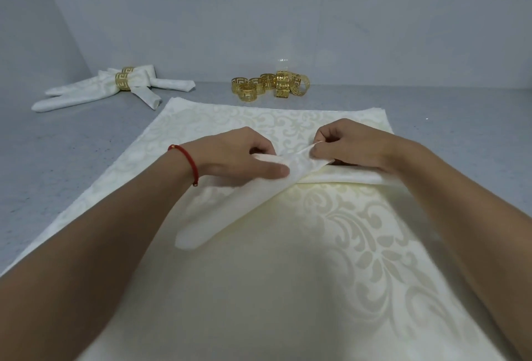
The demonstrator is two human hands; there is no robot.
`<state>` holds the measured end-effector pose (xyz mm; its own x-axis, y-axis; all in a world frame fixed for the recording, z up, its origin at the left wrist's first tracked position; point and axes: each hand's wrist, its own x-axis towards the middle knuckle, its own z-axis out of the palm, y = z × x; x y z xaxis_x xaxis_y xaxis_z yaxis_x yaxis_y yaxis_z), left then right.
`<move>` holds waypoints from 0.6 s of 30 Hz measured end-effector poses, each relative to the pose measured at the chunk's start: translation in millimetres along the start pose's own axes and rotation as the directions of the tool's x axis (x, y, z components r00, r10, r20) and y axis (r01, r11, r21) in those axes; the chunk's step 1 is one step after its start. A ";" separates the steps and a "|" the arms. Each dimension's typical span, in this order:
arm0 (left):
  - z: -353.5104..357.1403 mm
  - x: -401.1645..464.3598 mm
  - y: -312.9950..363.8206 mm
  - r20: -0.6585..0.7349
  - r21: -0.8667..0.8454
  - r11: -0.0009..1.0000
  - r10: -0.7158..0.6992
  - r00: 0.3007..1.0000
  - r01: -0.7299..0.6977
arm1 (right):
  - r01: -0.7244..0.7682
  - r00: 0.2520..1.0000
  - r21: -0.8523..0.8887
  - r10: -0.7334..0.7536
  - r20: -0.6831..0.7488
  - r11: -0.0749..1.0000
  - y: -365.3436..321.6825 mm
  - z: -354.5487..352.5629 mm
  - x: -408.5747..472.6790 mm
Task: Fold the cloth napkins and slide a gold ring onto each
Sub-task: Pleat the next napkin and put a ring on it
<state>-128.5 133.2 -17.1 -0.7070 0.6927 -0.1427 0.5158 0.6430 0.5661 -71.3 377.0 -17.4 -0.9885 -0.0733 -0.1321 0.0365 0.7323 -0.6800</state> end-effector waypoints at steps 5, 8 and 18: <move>-8.1 3.1 4.4 0.068 0.025 0.999 -0.035 0.997 0.033 | 0.148 0.962 -0.258 -0.199 -0.186 0.955 -2.3 12.1 -5.0; -20.1 0.5 12.1 0.170 0.009 1.000 -0.030 0.985 0.029 | 0.382 0.855 -0.388 -0.480 -0.196 0.839 -7.9 19.5 -14.3; -9.7 5.9 20.3 -0.062 0.308 0.951 -0.001 0.998 0.020 | 0.431 0.840 -0.641 -0.542 0.027 0.636 4.3 36.7 -3.5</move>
<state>-126.9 147.1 1.4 -0.7362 0.6704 -0.0928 0.6253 0.7263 0.2854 -62.3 355.6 -46.3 -0.8463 -0.4768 0.2376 -0.4965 0.8676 -0.0269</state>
